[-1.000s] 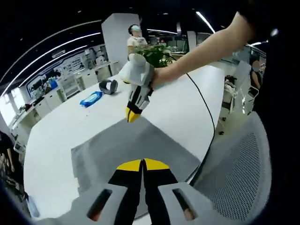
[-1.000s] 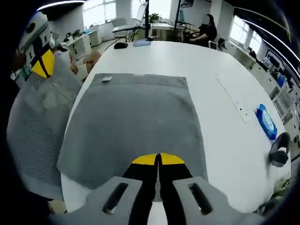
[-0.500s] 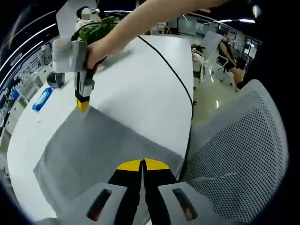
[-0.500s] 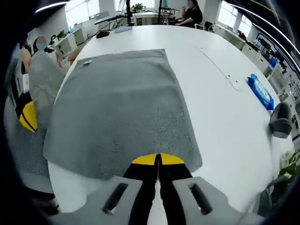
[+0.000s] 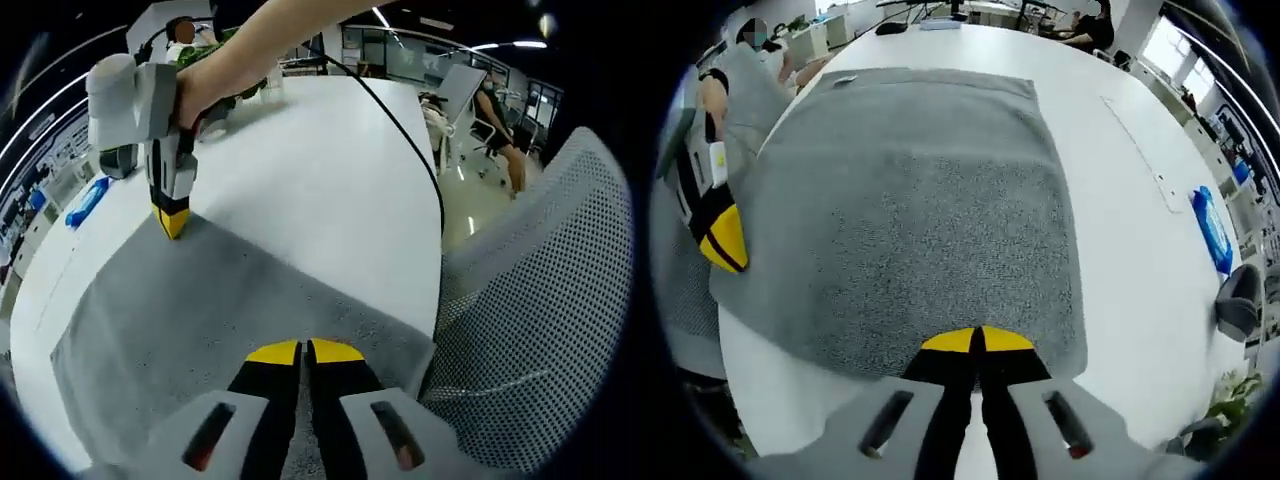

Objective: Fold the towel on the table until its edges align and the towel forms a compact rectangular stack.

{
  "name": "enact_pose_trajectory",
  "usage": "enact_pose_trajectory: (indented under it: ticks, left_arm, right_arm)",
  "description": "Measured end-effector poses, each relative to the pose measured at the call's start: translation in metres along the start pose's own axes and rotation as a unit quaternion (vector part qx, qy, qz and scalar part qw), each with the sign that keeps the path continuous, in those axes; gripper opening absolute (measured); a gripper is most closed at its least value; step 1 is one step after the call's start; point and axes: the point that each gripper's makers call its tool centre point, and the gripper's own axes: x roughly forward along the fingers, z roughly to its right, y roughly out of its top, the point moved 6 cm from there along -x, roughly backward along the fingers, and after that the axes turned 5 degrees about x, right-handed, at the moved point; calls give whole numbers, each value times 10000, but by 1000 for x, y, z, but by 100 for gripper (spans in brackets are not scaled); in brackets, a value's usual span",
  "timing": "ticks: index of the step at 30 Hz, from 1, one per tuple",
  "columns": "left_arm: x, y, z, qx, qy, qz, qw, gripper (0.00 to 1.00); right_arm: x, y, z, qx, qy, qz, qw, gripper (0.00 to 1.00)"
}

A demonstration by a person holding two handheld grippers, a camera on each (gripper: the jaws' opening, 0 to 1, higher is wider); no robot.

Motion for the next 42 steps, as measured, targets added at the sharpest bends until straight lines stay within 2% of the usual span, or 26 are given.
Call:
enact_pose_trajectory:
  ticks: [2,3,4,5,7,10,13,17,22,26,29,33,42]
  left_arm:
    - [3,-5,8,20,-144,-140,9998,4]
    - [5,-9,10,260,-156,-278,9992,4]
    - [4,-4,8,544,-9,29,9985,4]
    - [1,-8,11,359,-26,-119,9993,4]
    - [0,-7,11,292,-6,-162,9994,3]
    - [-1,-7,13,659,-24,-318,9973,3]
    - [-1,-5,15,1046,-1,-518,9932,2]
    - [-2,-6,19,1164,66,-681,9908,1]
    - [-6,-8,19,1329,23,-853,9875,1]
    - [-10,-13,17,1275,6,-974,9870,1]
    - [-14,-18,17,1476,-17,-1167,9821,1]
    - [-19,-25,13,1446,16,-1296,9810,1]
    - [-36,-47,3,1060,59,-1377,9848,1]
  right_arm:
    - [0,-1,-1,-264,-116,-29,9996,0]
    - [0,-1,-2,-457,-194,-30,9988,0]
    - [0,-1,-3,-761,-255,-62,9968,0]
    - [0,0,-4,-933,-305,-103,9951,0]
    - [1,0,-7,-1178,-405,-237,9919,0]
    - [3,3,-9,-1115,-495,-364,9919,0]
    - [2,3,-7,-909,-555,-404,9935,0]
    - [0,-1,-8,-335,-481,-335,9977,0]
    - [-2,-5,-10,-105,-451,-320,9984,0]
    - [-5,-10,-14,301,-401,-331,9982,0]
    - [-7,-15,-19,330,-395,-355,9980,0]
    - [-10,-20,-24,448,-425,-254,9978,0]
    - [-18,-37,-46,1043,-315,283,9936,0]
